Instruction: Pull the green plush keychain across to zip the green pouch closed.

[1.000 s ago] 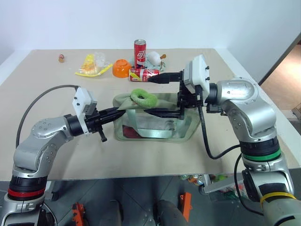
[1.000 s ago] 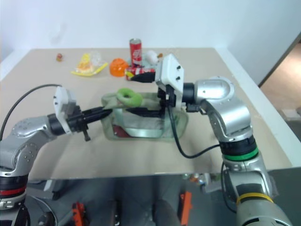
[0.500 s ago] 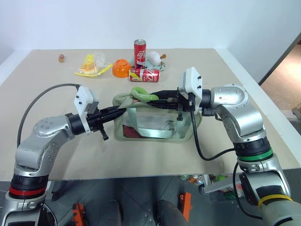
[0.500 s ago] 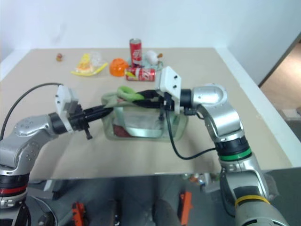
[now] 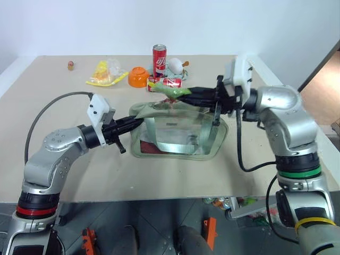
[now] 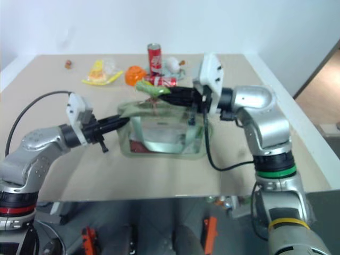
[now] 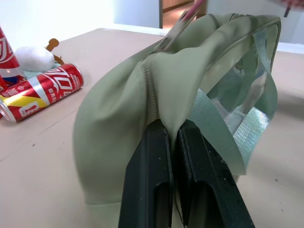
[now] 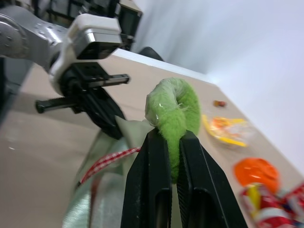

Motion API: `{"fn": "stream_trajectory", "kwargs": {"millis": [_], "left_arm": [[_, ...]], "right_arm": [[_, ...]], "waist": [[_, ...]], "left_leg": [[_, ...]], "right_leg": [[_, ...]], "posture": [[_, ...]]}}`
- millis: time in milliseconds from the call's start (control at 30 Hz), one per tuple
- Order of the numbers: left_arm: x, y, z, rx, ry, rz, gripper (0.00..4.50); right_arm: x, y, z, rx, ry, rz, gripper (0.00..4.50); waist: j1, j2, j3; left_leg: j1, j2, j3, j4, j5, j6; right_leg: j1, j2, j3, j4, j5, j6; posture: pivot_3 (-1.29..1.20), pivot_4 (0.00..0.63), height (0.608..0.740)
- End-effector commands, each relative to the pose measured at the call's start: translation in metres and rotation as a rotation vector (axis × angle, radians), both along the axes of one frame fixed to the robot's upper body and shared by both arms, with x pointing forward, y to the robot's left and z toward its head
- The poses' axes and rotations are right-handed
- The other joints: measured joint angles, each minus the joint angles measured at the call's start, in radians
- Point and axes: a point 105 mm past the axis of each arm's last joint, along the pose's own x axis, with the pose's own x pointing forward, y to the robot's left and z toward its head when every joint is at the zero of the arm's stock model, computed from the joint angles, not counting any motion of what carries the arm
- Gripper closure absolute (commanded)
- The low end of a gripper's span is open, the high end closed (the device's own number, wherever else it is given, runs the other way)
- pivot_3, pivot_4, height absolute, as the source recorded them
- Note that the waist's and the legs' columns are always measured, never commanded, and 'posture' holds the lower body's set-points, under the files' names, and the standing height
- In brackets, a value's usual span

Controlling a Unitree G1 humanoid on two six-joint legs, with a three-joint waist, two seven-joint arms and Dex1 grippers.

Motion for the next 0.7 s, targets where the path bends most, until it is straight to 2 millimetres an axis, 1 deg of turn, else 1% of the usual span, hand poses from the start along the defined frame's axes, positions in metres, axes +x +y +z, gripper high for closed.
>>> {"fn": "stream_trajectory", "kwargs": {"millis": [33, 167, 367, 467, 700], "left_arm": [[0.002, 0.001, 0.008, -0.008, -0.015, 0.016, 4.5], [0.004, 0.0, 0.007, -0.007, -0.009, 0.025, 4.5], [0.012, 0.0, 0.011, -0.047, 0.015, 0.071, 4.5], [0.012, -0.001, 0.011, -0.045, 0.02, 0.073, 4.5], [0.012, 0.001, 0.012, -0.043, 0.023, 0.093, 4.5]], "right_arm": [[0.002, -0.02, 0.025, 0.022, -0.093, -0.064, 4.46], [0.005, -0.027, 0.029, 0.013, -0.109, -0.093, 4.46], [0.008, -0.031, 0.031, 0.007, -0.119, -0.112, 4.46], [0.01, -0.035, 0.033, 0.004, -0.129, -0.128, 4.46], [0.019, -0.053, 0.038, 0.007, -0.149, -0.198, 4.46]], "waist": [[0.0, 0.0, 0.0], [-0.001, 0.0, 0.0], [0.0, 0.0, 0.0], [0.0, 0.0, 0.0], [0.0, 0.0, 0.0]], "left_leg": [[0.0, 0.0, 0.0, 0.0, 0.0, 0.0], [0.0, 0.0, 0.0, -0.003, 0.0, 0.0], [0.0, 0.0, 0.0, -0.004, 0.0, 0.0], [0.0, 0.0, 0.0, -0.004, 0.0, 0.0], [0.0, 0.0, 0.0, -0.004, 0.0, 0.0]], "right_leg": [[0.0, 0.0, 0.0, 0.0, 0.0, 0.0], [-0.001, 0.0, 0.0, 0.0, 0.0, -0.001], [-0.002, 0.0, 0.0, 0.0, -0.001, -0.003], [-0.001, 0.0, 0.0, -0.001, -0.001, -0.002], [-0.001, 0.0, 0.0, -0.001, -0.001, -0.002]], "posture": [[0.0, 0.15, 0.74], [0.0, 0.15, 0.74], [0.0, 0.15, 0.74], [0.0, 0.15, 0.74], [0.0, 0.15, 0.74]]}}
